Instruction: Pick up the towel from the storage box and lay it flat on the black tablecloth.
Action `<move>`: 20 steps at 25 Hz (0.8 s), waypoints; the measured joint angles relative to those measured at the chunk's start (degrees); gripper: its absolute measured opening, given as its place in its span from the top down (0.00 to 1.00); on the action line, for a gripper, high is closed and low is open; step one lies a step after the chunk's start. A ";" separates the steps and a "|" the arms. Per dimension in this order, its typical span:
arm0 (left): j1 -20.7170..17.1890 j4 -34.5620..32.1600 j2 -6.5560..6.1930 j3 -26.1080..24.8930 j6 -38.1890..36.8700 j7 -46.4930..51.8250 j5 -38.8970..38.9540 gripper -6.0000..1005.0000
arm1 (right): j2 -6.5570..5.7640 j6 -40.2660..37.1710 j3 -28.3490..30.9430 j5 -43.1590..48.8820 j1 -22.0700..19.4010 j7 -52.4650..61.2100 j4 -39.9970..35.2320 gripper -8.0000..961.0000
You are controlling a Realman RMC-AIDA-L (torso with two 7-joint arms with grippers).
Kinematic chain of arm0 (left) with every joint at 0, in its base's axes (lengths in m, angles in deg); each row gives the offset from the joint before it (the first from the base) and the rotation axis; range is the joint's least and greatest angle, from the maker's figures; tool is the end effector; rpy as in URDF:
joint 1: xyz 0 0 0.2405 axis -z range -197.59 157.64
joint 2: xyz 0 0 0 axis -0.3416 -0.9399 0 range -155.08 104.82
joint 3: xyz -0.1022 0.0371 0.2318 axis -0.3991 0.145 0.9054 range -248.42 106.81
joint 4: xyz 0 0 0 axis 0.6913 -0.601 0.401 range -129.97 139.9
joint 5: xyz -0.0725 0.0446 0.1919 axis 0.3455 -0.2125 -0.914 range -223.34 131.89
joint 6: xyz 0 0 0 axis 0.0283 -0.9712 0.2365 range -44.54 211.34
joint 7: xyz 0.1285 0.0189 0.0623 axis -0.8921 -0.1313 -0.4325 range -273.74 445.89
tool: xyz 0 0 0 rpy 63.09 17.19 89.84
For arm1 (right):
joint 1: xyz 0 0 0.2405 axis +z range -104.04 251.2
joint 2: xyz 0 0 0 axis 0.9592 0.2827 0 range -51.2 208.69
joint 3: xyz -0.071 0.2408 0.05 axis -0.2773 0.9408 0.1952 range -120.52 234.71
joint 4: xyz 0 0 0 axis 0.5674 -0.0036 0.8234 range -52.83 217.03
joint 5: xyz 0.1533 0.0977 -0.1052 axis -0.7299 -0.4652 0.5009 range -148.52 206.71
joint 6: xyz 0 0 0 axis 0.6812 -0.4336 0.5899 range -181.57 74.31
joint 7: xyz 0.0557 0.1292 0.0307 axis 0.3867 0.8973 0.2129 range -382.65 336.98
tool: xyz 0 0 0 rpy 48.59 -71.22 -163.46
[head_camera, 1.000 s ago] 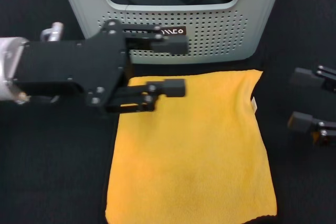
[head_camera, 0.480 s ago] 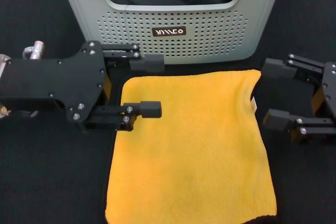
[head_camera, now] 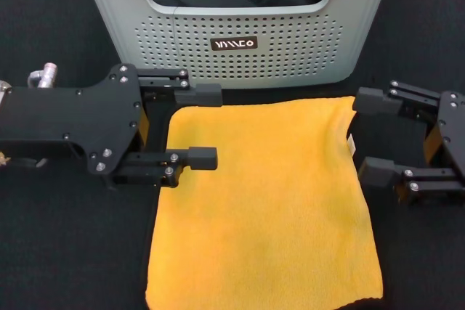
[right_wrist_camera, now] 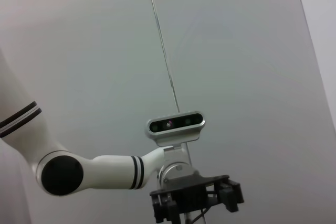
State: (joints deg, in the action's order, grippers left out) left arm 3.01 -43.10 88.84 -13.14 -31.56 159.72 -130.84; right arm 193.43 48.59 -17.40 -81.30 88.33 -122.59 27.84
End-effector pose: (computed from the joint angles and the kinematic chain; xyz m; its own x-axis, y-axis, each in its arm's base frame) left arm -0.2086 0.2727 0.0568 0.6879 -0.0020 0.7258 -0.0185 -0.9997 0.0148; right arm 0.1978 0.2623 0.0333 0.6172 -0.1297 -0.7760 -0.1407 -0.9886 0.0533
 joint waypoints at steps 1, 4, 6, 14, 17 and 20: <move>-0.06 0.00 0.00 -0.04 0.00 0.00 0.00 0.38 | 0.00 0.00 -0.26 0.00 0.11 0.02 0.05 0.11; -0.15 0.00 0.19 -0.04 -0.01 0.01 -0.03 0.38 | 0.01 0.00 -1.40 0.01 0.42 0.37 0.10 0.11; -0.21 0.00 0.29 -0.08 -0.01 0.01 -0.05 0.38 | 0.01 -0.04 -1.81 0.21 0.66 1.07 0.17 0.11; -0.49 0.03 0.21 0.11 -0.01 0.01 -0.07 0.38 | 0.00 -0.21 -1.78 0.46 1.53 2.73 0.45 0.11; -0.54 0.15 0.28 0.11 -0.01 0.01 -0.07 0.38 | -0.07 -0.21 -1.66 0.46 2.17 3.05 0.99 0.11; -0.56 0.16 0.35 0.06 0.00 0.11 -0.07 0.38 | -0.17 -0.21 -1.62 0.46 2.42 3.17 1.08 0.11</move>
State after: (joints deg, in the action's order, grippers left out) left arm 2.45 -42.94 89.19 -13.07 -31.56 159.83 -130.90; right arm 193.27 48.38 -19.02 -80.84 90.75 -119.42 28.92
